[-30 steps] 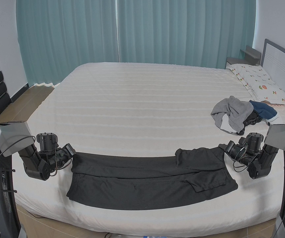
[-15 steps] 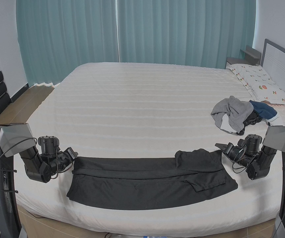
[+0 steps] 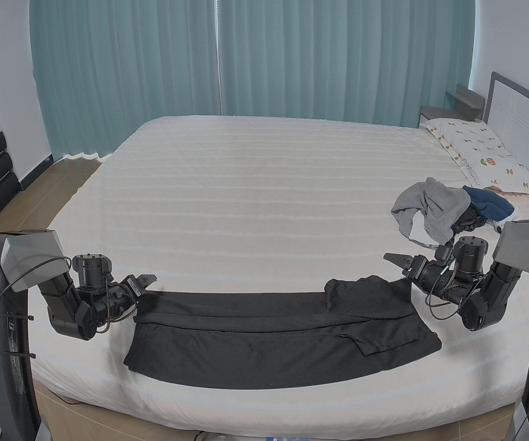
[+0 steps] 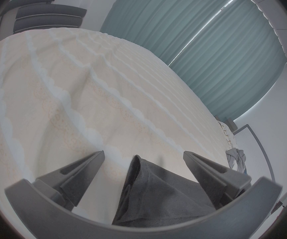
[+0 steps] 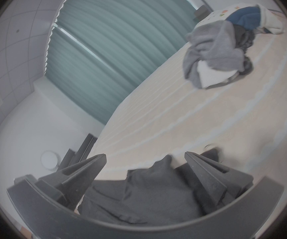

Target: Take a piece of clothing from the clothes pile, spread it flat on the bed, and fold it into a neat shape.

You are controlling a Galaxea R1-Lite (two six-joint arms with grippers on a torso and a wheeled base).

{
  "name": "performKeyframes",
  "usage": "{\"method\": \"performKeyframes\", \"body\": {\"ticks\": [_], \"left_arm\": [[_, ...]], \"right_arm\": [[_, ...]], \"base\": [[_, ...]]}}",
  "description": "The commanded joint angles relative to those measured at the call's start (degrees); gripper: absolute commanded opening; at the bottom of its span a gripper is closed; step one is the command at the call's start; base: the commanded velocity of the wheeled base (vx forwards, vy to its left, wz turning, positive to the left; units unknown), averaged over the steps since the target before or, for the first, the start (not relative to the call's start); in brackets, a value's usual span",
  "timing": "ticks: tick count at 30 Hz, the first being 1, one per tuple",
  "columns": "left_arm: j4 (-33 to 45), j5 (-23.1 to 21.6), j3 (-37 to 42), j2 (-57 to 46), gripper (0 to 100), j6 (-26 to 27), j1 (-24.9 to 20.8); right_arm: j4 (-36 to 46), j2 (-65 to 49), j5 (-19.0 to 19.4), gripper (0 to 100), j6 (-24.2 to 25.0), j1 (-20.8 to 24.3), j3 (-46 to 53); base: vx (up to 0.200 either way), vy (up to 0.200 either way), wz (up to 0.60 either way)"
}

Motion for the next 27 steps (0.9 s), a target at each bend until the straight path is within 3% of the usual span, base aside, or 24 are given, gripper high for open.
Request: {"method": "performKeyframes", "body": {"ticks": [1,5,22,23,27], "left_arm": [[-0.11,0.01,-0.07,0.69,100,-0.07,-0.02],[-0.11,0.09,0.20,0.69,100,0.01,-0.11],[-0.11,0.09,0.37,0.69,100,0.10,-0.20],[-0.11,0.09,0.37,0.69,100,0.10,-0.20],[-0.11,0.09,0.37,0.78,100,0.10,-0.20]], "right_arm": [[0.63,1.75,0.21,100,-5.35,2.29,1.46],[0.63,4.21,0.03,100,-8.25,1.94,1.37],[0.71,5.88,0.03,100,-9.66,1.50,1.55],[0.71,6.14,0.03,0,-9.92,1.50,1.55],[0.80,6.32,0.03,0,-10.18,1.06,1.64]], "base": [[0.000,0.000,0.00],[0.000,0.000,0.00],[0.000,0.000,0.00],[0.000,0.000,0.00],[0.000,0.000,0.00]]}}
